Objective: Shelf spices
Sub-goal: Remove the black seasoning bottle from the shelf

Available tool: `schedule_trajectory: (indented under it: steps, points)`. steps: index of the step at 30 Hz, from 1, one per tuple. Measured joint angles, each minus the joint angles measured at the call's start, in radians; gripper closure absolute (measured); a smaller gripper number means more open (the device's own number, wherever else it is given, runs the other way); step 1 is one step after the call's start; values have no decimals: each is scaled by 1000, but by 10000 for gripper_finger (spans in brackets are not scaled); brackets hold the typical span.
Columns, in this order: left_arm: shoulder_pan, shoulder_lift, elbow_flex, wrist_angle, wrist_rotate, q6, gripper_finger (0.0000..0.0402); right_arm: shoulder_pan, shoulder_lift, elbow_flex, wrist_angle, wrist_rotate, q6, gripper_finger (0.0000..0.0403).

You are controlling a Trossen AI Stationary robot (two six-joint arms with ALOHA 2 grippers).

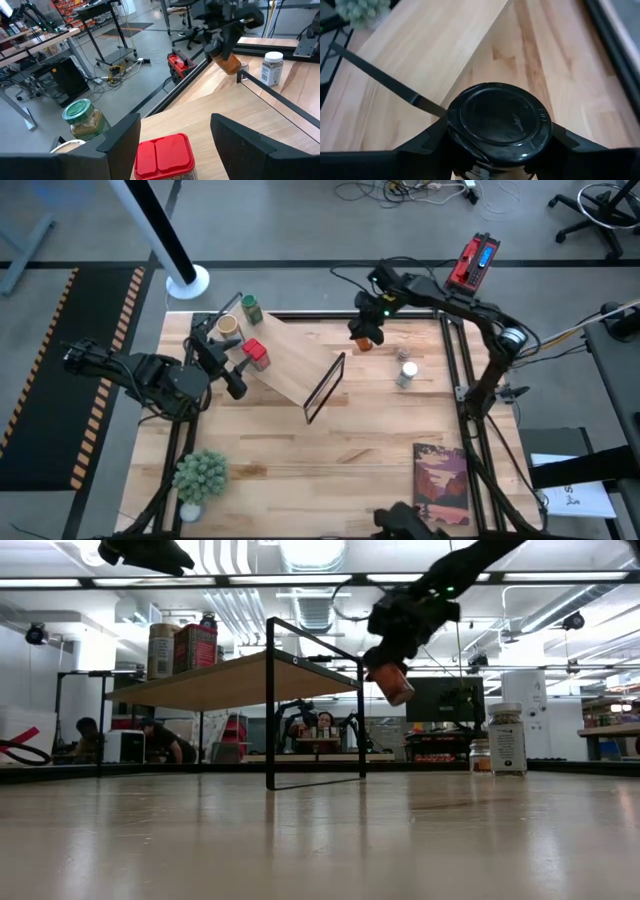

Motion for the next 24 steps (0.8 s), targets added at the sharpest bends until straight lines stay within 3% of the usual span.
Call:
schedule_trajectory:
  steps: [4,11,24]
  points:
    - [0,0,0,12,-1,7,171,-3,-80,-145,179,34,62,222]
    - [0,0,0,24,-2,10,171,-1,-138,-360,479,192,174,222]
    - [0,0,0,25,-1,14,171,-2,-133,-518,657,381,206,218]
